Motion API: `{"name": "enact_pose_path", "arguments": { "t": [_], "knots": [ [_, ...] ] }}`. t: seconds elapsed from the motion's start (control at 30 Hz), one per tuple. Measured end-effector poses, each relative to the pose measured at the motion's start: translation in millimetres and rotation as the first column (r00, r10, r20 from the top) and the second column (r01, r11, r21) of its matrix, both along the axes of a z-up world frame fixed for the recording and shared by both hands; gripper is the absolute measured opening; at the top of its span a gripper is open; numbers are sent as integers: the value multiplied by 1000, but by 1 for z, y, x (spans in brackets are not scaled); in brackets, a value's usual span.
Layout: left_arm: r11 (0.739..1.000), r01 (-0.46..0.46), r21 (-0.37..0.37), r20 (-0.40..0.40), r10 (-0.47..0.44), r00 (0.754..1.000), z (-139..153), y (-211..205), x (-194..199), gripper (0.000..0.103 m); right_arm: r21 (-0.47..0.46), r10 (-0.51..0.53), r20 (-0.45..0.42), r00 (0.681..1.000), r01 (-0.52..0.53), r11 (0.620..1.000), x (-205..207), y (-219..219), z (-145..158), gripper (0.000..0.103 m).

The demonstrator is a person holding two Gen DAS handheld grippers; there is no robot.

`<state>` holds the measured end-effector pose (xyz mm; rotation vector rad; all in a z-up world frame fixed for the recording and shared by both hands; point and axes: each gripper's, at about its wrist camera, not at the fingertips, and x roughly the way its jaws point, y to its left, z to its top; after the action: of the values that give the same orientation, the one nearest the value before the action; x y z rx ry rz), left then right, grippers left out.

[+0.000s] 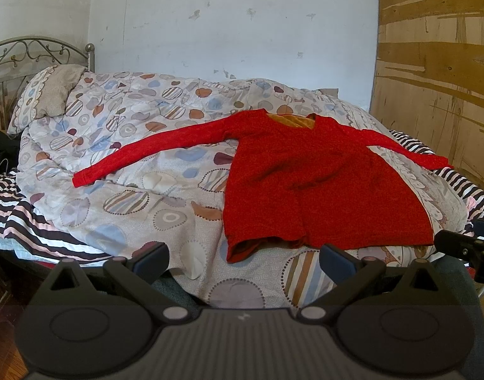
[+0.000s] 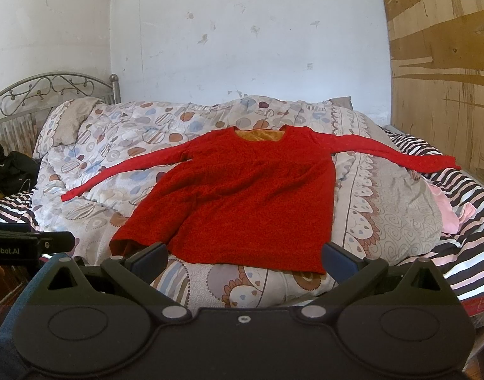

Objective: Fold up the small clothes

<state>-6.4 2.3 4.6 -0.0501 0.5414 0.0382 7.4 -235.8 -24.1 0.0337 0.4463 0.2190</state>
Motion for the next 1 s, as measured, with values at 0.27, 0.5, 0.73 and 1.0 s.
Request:
{"name": "enact_pose_path", "arguments": {
  "t": [0.27,0.5,0.73,1.0],
  "knots": [
    [1000,0,-1,0,0,1000,0,0,0,103,-1,1,0,1000,-1,1000,0,0,-1,103],
    [1000,0,1,-1,0,1000,0,0,0,103,-11,2,-11,1000,-2,1000,2,2,2,103],
    [1000,1,7,-2,-1,1000,0,0,0,103,-23,10,-39,999,-11,1000,4,6,-2,103],
    [999,10,53,-63,-7,998,4,-5,23,103,46,29,-144,989,-23,999,24,-3,5,103]
  ]
}}
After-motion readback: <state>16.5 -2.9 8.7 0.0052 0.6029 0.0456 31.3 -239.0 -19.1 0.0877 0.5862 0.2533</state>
